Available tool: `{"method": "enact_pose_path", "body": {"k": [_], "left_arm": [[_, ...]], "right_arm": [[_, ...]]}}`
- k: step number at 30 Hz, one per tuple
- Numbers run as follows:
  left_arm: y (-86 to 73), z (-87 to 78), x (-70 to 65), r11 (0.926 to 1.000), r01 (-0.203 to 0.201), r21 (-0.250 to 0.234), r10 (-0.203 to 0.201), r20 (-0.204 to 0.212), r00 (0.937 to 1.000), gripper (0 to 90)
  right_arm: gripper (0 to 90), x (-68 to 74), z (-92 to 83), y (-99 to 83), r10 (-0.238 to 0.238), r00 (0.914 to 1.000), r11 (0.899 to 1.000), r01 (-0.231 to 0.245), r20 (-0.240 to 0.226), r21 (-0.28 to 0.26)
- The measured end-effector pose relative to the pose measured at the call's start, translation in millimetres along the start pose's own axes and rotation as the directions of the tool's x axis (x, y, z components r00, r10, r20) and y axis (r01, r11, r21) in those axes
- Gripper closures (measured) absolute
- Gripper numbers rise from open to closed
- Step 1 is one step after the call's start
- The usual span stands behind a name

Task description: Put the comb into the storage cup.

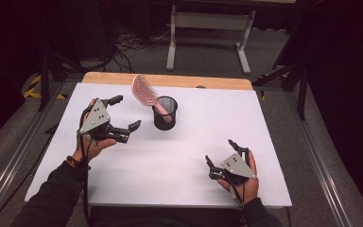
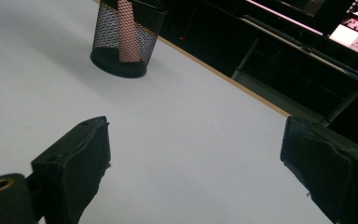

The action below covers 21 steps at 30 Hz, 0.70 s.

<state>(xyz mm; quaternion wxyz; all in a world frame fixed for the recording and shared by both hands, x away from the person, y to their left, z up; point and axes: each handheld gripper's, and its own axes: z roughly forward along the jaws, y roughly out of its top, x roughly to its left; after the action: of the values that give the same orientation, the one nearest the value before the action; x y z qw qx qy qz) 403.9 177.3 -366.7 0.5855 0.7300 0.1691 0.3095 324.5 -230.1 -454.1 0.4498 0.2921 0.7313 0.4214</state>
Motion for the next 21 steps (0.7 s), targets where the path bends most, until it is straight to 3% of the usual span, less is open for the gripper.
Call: {"method": "enact_pose_path", "body": {"k": [9,21], "left_arm": [[-2.1,-4.1,-7.2,0.9993,-0.033,0.016,0.033,0.004,0.9995,4.4],[-8.8,-10.3,-18.7,0.9973,-0.058,0.045,0.056,0.059,0.9967,4.6]], "right_arm": [[9.0,-0.1,-0.5,0.4,-0.002,1.0000,1.000,0.002,0.001,-0.003],[9.0,0.1,-0.9,1.0,-0.003,1.0000,1.000,0.003,-0.006,-0.007]]}}
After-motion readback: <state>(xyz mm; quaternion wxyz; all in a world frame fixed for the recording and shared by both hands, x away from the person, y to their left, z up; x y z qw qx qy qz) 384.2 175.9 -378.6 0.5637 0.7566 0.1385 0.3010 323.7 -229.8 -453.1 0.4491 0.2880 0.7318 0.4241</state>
